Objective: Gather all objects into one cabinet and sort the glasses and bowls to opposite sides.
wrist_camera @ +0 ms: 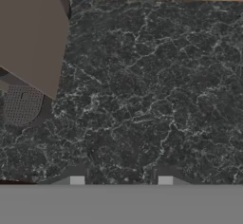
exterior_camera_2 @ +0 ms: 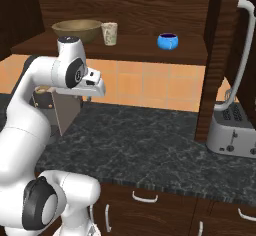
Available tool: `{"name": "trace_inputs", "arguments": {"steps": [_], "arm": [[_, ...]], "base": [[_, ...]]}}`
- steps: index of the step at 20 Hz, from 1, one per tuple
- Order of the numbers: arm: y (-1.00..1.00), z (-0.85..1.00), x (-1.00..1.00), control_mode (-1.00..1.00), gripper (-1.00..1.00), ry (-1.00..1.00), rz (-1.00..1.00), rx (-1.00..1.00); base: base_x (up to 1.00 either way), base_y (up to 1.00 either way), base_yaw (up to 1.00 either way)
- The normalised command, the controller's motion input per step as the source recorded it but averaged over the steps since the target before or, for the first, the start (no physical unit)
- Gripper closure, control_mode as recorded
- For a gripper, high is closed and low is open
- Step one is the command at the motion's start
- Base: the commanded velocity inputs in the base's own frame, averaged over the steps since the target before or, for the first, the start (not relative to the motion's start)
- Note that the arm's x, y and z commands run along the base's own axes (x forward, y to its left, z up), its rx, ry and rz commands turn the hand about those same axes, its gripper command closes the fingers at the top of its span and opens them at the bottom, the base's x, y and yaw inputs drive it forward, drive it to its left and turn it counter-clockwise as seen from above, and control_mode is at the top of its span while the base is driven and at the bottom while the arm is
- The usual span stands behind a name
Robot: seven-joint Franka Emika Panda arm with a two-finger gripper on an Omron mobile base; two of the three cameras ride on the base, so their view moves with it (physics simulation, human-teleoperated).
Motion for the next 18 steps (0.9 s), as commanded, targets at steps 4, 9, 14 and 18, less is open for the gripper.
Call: {"name": "trace_inputs", "arguments": {"steps": [4,9,14,18], "arm": [[0.0,0.0,0.0,1.0,-1.0,0.0,0.0,0.0],[0.0,0.0,0.0,1.0,-1.0,0.0,0.0,0.0],[0.0,0.0,0.0,1.0,-1.0,0.0,0.0,0.0],[0.0,0.0,0.0,1.0,-1.0,0.0,0.0,0.0]], "base": [[-0.06,0.0,0.0],[-0.39,0.0,0.0],[-0.72,-0.11,0.0],[-0.82,-0.24,0.0]]}}
